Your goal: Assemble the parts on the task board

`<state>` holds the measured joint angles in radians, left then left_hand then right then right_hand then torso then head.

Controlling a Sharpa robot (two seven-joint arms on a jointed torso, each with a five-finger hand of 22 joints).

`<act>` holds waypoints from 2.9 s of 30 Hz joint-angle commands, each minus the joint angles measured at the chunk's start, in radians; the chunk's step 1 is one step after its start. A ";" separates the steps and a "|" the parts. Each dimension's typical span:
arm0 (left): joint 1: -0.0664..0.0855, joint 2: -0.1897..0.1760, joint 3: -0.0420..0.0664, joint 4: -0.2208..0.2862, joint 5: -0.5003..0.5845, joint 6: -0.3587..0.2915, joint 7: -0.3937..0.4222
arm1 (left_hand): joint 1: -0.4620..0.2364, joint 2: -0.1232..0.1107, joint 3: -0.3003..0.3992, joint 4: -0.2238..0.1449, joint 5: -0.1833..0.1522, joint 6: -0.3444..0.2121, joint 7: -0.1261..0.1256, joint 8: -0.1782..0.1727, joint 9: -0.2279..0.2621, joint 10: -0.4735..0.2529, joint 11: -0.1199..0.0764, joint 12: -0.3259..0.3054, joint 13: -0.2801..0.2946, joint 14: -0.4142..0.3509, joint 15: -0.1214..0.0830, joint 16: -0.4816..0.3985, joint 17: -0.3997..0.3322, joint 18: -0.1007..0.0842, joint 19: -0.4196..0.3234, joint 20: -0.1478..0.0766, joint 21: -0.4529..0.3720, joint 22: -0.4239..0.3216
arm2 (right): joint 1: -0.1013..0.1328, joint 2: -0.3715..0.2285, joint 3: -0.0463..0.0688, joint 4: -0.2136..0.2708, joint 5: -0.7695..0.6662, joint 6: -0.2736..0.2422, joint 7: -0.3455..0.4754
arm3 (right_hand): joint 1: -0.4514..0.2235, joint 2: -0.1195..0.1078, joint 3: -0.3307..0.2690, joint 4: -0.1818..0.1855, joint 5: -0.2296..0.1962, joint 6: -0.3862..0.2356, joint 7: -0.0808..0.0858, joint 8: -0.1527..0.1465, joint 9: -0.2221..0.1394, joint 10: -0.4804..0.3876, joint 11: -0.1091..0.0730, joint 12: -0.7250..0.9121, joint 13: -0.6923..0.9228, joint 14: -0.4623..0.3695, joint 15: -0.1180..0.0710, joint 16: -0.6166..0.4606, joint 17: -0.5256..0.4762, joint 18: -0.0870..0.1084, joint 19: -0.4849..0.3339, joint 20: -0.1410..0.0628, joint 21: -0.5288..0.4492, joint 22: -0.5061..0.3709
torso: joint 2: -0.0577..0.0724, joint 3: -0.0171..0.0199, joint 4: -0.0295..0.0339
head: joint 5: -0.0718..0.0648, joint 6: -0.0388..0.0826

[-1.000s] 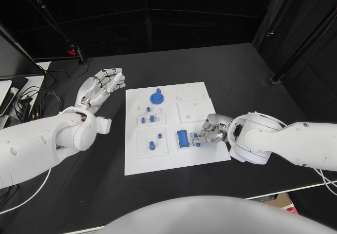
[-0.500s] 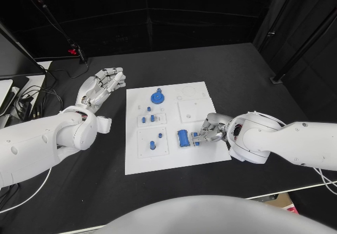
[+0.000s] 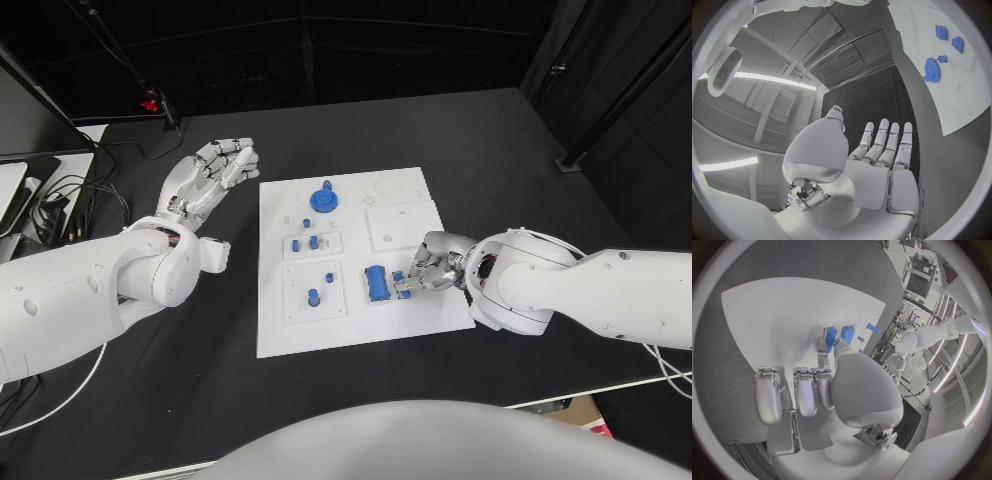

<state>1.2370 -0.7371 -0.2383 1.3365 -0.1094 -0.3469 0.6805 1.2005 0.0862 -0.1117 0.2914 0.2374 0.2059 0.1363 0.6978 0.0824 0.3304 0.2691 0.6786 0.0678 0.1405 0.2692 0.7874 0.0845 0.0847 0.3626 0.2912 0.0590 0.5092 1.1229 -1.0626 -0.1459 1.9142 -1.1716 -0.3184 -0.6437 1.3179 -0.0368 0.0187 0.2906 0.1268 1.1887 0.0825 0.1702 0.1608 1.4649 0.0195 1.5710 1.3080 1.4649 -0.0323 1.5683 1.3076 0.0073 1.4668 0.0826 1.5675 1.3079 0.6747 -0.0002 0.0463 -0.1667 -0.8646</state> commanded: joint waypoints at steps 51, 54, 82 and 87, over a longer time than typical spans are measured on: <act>0.001 0.001 0.001 0.001 0.000 0.011 0.011 | 0.002 0.012 -0.009 0.000 0.005 -0.007 0.162 0.005 -0.002 -0.007 -0.003 0.005 -0.002 -0.004 0.000 0.003 -0.003 -0.007 -0.007 0.000 0.002 -0.003 | -0.014 -0.005 0.000 -0.025 -0.106 0.046 0.007 | -0.011 -0.012 -0.121 -0.004 -0.079 0.064 -0.036 0.030 0.067 0.106 -0.033 0.000 0.263 0.106 -0.028 0.002 0.263 -0.007 0.104 -0.031 0.003 0.263 | 0.001 0.0004 0.0003 | -0.003 -0.003; 0.001 0.002 0.001 0.000 0.000 0.011 0.011 | 0.002 0.012 -0.009 0.000 0.005 -0.007 0.162 0.005 -0.002 -0.007 -0.003 0.005 -0.002 -0.004 0.000 0.003 -0.003 -0.007 -0.007 0.000 0.002 -0.003 | -0.014 0.003 0.000 -0.030 -0.123 0.057 0.001 | 0.011 -0.006 -0.116 -0.009 -0.079 0.064 -0.037 0.031 0.071 0.106 -0.034 0.000 0.263 0.106 -0.028 0.002 0.263 -0.007 0.104 -0.031 0.003 0.263 | 0.000 0.0011 0.0007 | -0.002 -0.003; -0.007 0.011 0.001 -0.004 -0.001 -0.010 0.070 | 0.010 0.015 -0.023 0.000 0.006 0.028 0.159 0.028 -0.001 -0.011 -0.002 0.013 -0.002 -0.008 -0.001 0.011 -0.012 -0.005 -0.002 0.000 0.005 -0.001 | 0.025 0.026 0.002 -0.135 0.446 -0.419 0.787 | 0.022 0.045 -0.126 -0.002 -0.016 -0.021 -0.007 0.013 0.091 0.106 -0.008 0.000 0.263 0.106 -0.011 0.002 0.263 0.031 0.006 -0.018 -0.128 0.208 | -0.007 0.0030 0.0052 | 0.016 0.020; -0.014 0.014 0.001 -0.001 -0.001 -0.017 0.101 | 0.013 0.018 -0.051 0.001 -0.004 0.086 0.097 0.029 -0.013 -0.011 0.014 0.029 -0.003 -0.016 0.008 0.022 -0.020 -0.009 -0.001 0.000 0.008 -0.008 | 0.036 0.103 0.002 -0.266 0.677 -0.359 1.114 | 0.013 0.089 -0.177 -0.008 0.029 -0.139 0.038 0.013 0.085 0.006 0.032 -0.082 0.204 -0.176 0.032 -0.320 -0.042 0.156 -0.468 0.023 -0.768 -0.065 | -0.009 0.0048 0.0022 | 0.036 0.045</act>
<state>1.2227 -0.7243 -0.2382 1.3336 -0.1094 -0.3534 0.6806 1.2125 0.0980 -0.1592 0.2914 0.2373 0.2853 0.1427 0.7310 0.0707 0.3171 0.2768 0.7049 0.0662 0.1313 0.2784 0.8071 0.0658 0.0846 0.3626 0.2912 0.0632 0.5030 1.1562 -0.9680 -0.1438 1.6643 -0.7619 -0.6618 0.1151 1.3450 0.0501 -0.1466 0.2824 0.1522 1.0691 0.1133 0.1855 0.2500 1.4653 0.0436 1.5291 1.3090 1.3640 -0.0057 1.3484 1.2909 0.1421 1.0880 0.0979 0.9225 1.2731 0.6668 0.0027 0.0483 -0.1374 -0.8293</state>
